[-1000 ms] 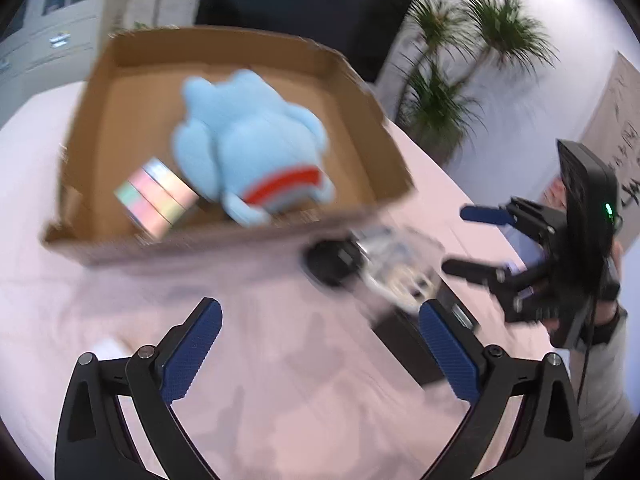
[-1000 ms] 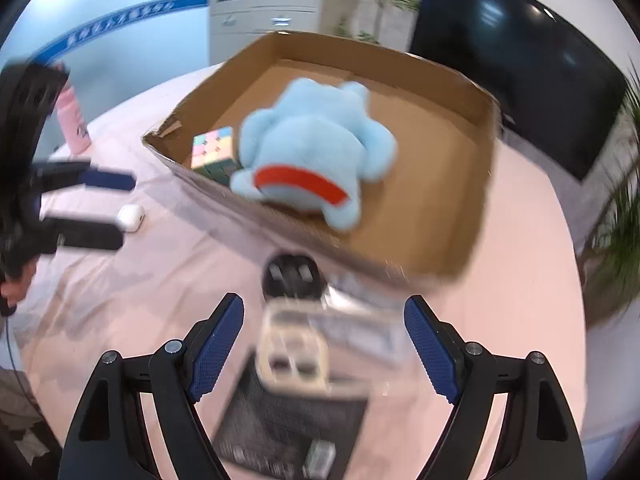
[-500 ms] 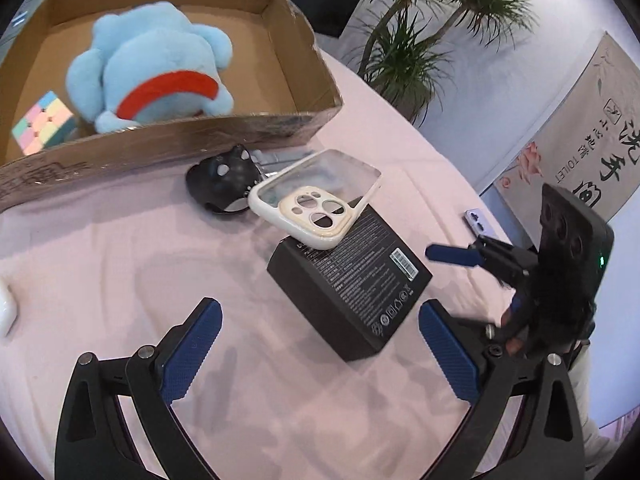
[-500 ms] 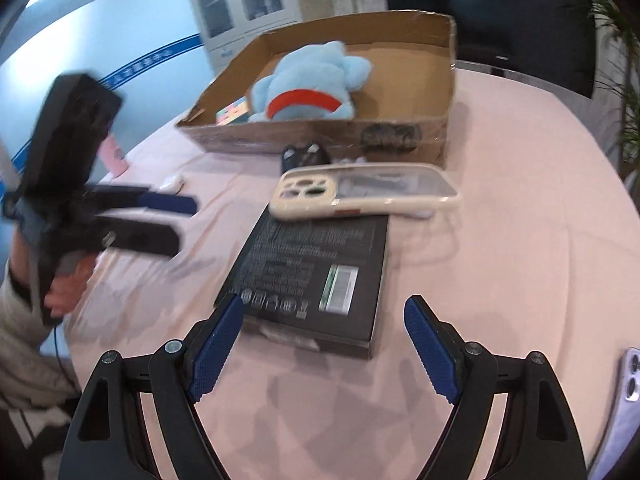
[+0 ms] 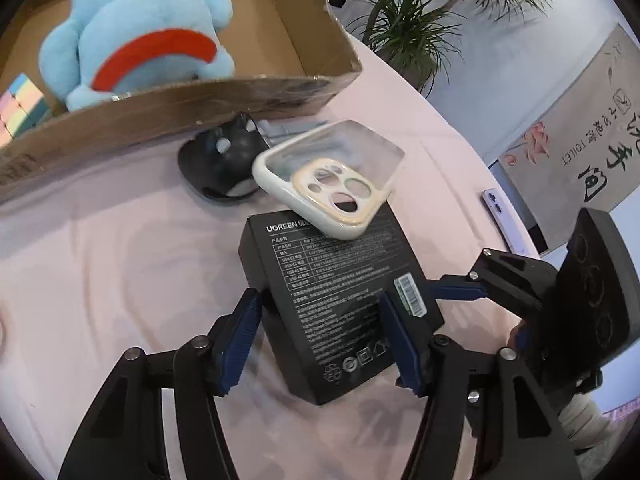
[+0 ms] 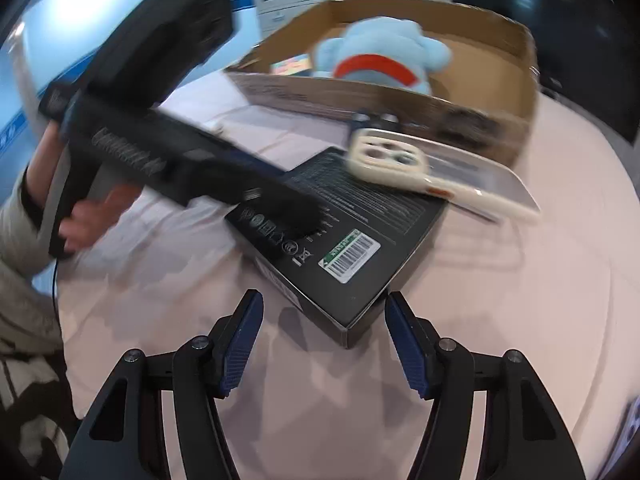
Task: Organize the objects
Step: 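Close both grippers on the black UGREEN box from opposite sides, then lift the black box with both grippers and carry it over the cardboard box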
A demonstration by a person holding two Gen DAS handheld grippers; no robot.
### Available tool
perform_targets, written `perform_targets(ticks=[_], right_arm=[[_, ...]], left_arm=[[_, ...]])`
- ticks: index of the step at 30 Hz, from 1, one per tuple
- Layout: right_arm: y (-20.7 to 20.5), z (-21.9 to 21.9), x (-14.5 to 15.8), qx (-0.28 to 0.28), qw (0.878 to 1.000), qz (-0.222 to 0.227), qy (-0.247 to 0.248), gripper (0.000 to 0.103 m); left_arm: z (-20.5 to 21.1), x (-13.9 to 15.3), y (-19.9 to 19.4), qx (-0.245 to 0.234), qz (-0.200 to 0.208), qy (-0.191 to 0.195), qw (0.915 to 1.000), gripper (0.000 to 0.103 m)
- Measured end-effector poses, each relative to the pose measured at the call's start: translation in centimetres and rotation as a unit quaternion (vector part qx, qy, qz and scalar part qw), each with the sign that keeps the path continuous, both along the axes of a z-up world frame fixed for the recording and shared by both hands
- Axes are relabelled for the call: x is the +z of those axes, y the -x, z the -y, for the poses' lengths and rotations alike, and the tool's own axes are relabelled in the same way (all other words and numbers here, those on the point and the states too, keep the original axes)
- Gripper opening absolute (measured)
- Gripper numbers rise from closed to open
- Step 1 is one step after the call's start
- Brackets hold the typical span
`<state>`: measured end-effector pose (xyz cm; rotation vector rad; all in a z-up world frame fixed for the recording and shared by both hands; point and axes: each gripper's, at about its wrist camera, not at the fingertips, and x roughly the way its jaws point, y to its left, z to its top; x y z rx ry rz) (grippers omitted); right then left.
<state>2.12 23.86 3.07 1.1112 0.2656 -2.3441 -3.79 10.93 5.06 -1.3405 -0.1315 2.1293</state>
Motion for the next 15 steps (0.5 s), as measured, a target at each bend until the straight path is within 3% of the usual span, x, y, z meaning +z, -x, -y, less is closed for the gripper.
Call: perform_targets(ticks=[3, 6, 15], right_arm=[[1.0, 0.0, -0.3, -0.021, 1.0, 0.003, 0.002, 0.066], [1.3, 0.3, -0.7, -0.022, 1.0, 0.005, 0.003, 0.071], [1.4, 0.9, -1.0, -0.05, 0.999, -0.001, 0.006, 0.07]], left_arm=[[0.2, -0.2, 0.3, -0.004, -0.008, 0.016, 0.9998, 0.075], [0.2, -0.7, 0.4, -0.014, 0.009, -0.014, 0.9998, 0.073], [0.7, -0.9, 0.1, 0.001, 0.002, -0.028, 0.9996, 0.072]])
